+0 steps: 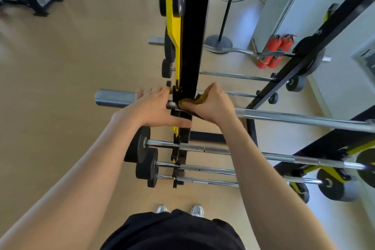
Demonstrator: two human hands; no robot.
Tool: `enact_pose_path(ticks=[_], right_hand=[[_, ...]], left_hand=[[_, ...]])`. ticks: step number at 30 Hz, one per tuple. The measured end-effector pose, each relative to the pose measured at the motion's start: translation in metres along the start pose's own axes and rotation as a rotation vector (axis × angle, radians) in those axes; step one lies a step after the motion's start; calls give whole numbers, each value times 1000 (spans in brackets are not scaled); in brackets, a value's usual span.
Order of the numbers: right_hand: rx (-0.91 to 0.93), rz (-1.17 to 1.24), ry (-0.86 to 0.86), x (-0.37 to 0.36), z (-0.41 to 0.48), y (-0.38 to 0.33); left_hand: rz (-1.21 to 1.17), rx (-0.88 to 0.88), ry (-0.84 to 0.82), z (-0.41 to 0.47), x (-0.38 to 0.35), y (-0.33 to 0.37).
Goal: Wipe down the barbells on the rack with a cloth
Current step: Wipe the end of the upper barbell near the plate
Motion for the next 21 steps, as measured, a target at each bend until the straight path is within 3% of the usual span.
enact_pose_path(ticks=[3,8,10,13,15,19,21], right_hand=[[40,-182,73,-14,-1,-10],[138,18,-72,10,2,13],[198,-81,-92,19,1,35],[253,-365,43,24,-1,56],[239,-415,125,15,-5,44],[361,-205,219,-29,-32,-24],[408,-194,224,-31,-33,-25]], left_hand=[[-5,-11,27,3,-4,-1],[24,-29,68,4,-9,-3],[38,-33,65,4,-9,-2],[54,-34,90,2,-8,2],[58,-23,109,1,-8,5],[31,27,109,0,-9,10],[33,56,122,-2,-9,8]])
Point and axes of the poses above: each hand's wrist, its own z-axis towards the middle knuckle, its own x-axis out of the back of the hand, y = z × x, the point moved 4 cm from there along z, towards the middle knuckle, and after that the axes turned 15 degrees about y, right-handed, at the moved point
